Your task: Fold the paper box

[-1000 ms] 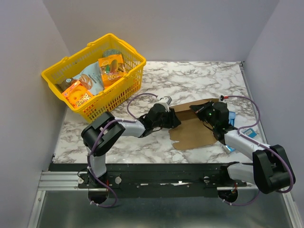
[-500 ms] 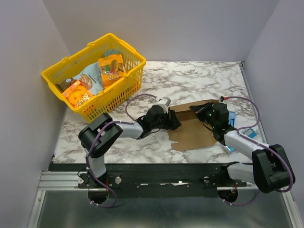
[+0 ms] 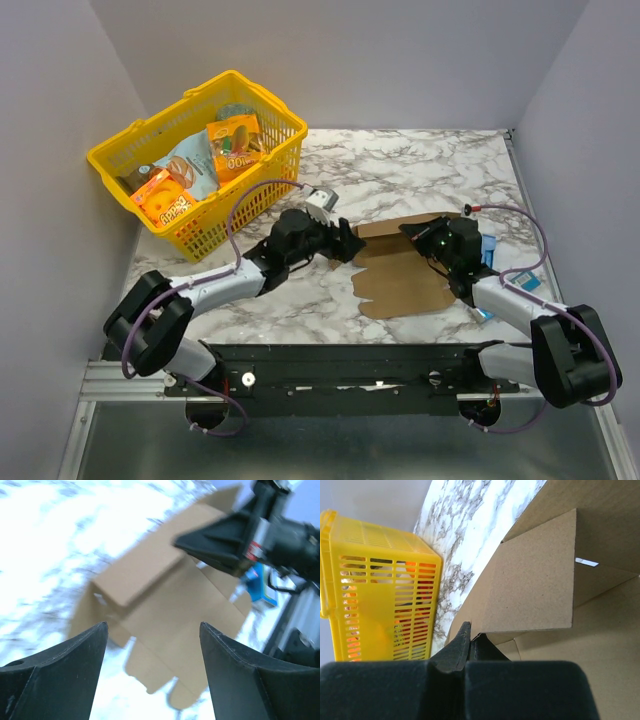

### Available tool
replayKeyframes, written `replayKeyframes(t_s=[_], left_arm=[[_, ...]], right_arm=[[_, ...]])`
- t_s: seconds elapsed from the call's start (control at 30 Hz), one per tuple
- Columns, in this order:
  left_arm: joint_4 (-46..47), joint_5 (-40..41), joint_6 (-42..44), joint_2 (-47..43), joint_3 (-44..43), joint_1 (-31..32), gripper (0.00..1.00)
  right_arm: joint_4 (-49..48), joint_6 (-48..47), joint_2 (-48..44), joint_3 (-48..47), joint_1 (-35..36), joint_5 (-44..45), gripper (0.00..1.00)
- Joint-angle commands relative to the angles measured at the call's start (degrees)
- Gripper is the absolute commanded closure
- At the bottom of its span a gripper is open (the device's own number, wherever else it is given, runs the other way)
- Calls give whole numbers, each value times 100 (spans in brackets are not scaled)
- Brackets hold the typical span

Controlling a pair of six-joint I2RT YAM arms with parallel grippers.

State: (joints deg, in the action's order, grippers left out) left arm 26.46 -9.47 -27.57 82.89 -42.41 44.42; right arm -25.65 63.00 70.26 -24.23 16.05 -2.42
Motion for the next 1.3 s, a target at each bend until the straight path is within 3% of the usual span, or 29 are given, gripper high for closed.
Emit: replayKeyframes(t_s=[0.0, 0.23, 0.5, 1.27], left_arm=[[-439, -11, 253, -116, -30, -828, 17], [-712, -28, -124, 692, -504, -1480, 20], [-660, 112, -143, 1483, -575, -1516, 25], [641, -511, 288, 1853, -188, -672, 28]], right_arm=[[297, -183, -39, 155, 29, 162, 100], [315, -227, -47, 129, 29, 145, 100], [332, -227, -91, 120, 29, 154, 99], [341, -201, -47, 155, 21, 198, 100]])
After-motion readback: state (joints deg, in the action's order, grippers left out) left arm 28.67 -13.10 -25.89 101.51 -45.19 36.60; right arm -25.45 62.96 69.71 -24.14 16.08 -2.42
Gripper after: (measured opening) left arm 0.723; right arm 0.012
